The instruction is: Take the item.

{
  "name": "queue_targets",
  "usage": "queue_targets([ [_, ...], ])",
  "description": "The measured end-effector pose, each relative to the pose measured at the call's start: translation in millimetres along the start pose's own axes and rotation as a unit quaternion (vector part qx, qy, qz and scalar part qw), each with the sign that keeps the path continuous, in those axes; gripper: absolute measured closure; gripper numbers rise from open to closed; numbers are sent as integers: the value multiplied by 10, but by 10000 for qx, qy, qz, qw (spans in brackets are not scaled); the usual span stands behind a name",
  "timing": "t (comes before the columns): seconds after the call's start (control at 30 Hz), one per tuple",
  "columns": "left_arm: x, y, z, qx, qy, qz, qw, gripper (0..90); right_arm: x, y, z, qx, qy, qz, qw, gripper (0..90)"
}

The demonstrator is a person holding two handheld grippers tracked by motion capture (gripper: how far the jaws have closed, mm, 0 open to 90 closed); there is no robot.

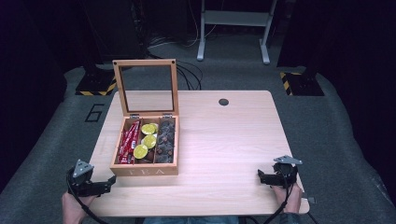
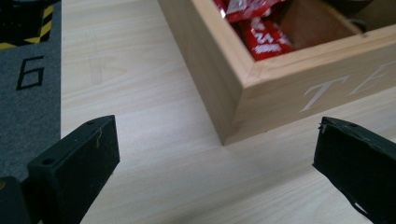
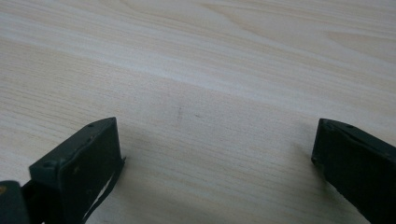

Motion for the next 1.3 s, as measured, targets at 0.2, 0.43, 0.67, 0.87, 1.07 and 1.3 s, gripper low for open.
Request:
queue_targets([
  [0.2,-69,-149,103,-145,51,-122,9998,3,3,1,0,-3,5,-18,10000,5],
  [0.43,-188,-308,128,-252,203,-215,9992,3,4,1,-1,-5,3,-20,10000,5],
  [0.67,-330,-497,65,-354,271,-432,9981,3,4,0,-1,-10,4,-21,10000,6],
  [0.87,-436,-621,-45,-397,383,-521,9971,3,5,1,0,-11,6,-24,10000,7],
  [1.07,-527,-692,-165,-321,582,-609,9959,0,3,1,1,-22,4,-3,10000,9],
  [1.3,-609,-794,-266,-286,688,-705,9947,0,3,1,2,-32,1,0,10000,10],
])
Point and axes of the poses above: each handheld gripper's, and its own axes: z roughly backward along the jaws, y roughly out of its underside, x roughly to its left, the point moved 8 cm from there along -z, roughly forward along the jaws, and after that the axes turned 3 degrees about x, right-handed, at the moved point
